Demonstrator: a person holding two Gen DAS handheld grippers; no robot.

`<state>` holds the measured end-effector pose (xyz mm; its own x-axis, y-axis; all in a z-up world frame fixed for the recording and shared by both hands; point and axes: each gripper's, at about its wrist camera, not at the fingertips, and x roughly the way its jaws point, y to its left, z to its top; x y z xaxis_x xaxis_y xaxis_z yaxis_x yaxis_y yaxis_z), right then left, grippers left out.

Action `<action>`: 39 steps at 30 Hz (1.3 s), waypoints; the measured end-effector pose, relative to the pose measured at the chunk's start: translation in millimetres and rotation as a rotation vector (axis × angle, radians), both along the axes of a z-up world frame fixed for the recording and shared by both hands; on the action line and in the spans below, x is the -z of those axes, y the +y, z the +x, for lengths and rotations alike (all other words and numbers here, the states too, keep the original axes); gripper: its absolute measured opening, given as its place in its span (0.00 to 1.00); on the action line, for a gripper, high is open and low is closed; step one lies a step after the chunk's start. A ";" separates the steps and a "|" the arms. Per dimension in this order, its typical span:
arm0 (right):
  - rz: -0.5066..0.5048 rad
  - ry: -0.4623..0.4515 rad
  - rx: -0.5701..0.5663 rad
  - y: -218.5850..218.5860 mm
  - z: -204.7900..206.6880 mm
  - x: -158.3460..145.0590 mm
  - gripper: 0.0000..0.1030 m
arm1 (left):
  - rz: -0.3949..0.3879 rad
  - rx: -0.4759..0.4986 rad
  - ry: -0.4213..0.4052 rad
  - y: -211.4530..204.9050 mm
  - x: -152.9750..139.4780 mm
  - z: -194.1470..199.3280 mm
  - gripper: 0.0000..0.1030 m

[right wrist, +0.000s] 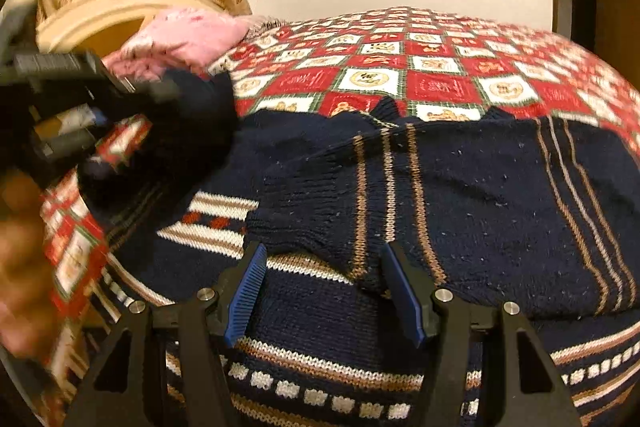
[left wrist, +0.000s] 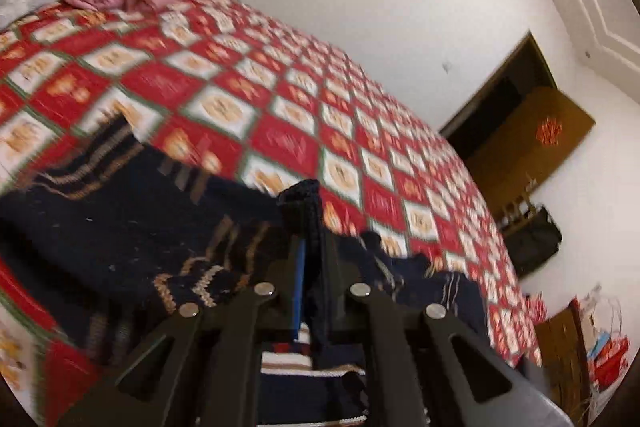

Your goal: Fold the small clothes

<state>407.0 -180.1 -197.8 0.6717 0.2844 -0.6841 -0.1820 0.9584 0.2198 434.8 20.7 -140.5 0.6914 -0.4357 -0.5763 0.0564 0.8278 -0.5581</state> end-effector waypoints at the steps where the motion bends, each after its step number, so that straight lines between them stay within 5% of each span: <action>1: 0.021 0.004 0.002 -2.7 0.6 0.5 0.60 | 0.024 0.022 0.010 -8.2 1.7 -1.1 0.09; 5: 0.101 0.003 0.004 -11.7 1.2 -0.3 0.66 | 0.135 0.106 -0.009 -18.0 -6.0 -18.6 0.12; 9: 0.126 -0.016 0.005 -14.8 -1.2 -3.2 0.66 | 0.233 0.112 -0.135 1.2 -26.1 -50.6 0.51; 10: 0.140 -0.028 0.007 -16.9 -2.9 -5.1 0.66 | 0.276 0.085 -0.176 7.0 -30.1 -58.9 0.65; 13: 0.184 -0.057 0.029 -26.6 -8.6 -11.5 0.66 | 0.390 -0.023 -0.284 42.7 -37.2 -81.9 0.79; 16: 0.280 -0.030 0.047 -35.6 -7.7 -19.8 0.66 | 0.495 -0.138 -0.263 75.3 -26.8 -78.9 0.88; 18: 0.298 0.005 0.027 -28.8 -1.2 -24.7 0.66 | 0.556 -0.225 -0.178 95.6 -12.3 -63.1 0.88; 25: 0.402 0.292 -0.078 27.4 36.0 -6.8 0.66 | 0.400 -0.313 0.065 144.9 37.1 -22.8 0.88; 33: 0.344 0.302 0.041 70.0 53.2 7.2 0.66 | 0.340 -0.239 0.079 142.4 46.6 -27.4 0.88; 39: 0.224 0.235 0.106 79.5 67.4 3.0 0.24 | 0.293 -0.229 0.058 142.9 47.9 -29.4 0.88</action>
